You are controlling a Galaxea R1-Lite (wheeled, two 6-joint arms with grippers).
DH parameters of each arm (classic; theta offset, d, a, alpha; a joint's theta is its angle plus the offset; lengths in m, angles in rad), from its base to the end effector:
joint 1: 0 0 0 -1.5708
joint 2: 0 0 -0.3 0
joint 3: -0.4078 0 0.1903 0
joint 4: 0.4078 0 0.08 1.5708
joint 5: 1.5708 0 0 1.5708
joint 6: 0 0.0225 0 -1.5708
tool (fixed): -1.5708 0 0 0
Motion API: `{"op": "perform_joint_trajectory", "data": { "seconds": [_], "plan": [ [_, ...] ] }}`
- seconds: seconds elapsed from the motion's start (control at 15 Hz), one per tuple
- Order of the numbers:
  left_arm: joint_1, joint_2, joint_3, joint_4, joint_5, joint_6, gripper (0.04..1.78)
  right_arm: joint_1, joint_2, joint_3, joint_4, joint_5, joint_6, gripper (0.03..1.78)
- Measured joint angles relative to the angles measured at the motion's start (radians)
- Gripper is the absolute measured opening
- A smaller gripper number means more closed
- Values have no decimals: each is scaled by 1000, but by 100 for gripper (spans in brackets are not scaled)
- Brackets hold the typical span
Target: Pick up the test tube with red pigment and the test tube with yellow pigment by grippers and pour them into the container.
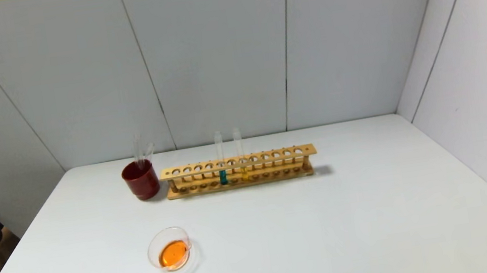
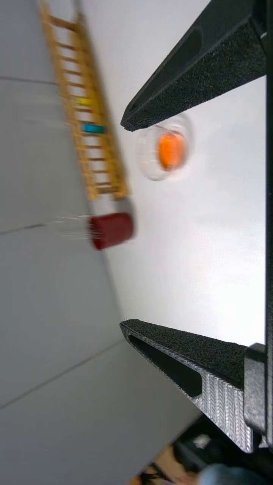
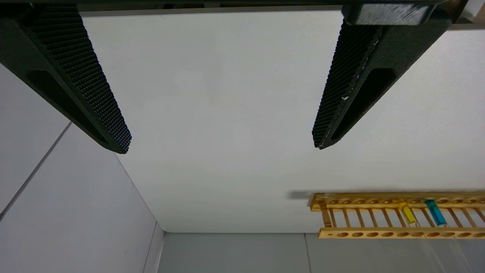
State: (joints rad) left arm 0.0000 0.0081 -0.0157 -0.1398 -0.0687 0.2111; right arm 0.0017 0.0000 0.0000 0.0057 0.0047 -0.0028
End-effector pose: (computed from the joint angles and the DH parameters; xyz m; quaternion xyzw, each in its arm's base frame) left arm -0.0245 -0.0015 0.0943 0.1075 -0.0768 -0.0263 0.9909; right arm -0.0228 0.0001 0.0749 -0.0014 0.0028 0.0032 1.0000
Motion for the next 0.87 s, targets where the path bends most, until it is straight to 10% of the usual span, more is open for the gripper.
{"op": "perform_joint_trajectory", "data": {
  "seconds": [0.2, 0.87],
  "plan": [
    [0, -9, 4, 177, 36, -84, 175, 0, 0, 0, 0, 0, 0, 175],
    [1, -11, 11, 151, 63, -189, 175, -2, 0, 0, 0, 2, -10, 175]
  ]
}}
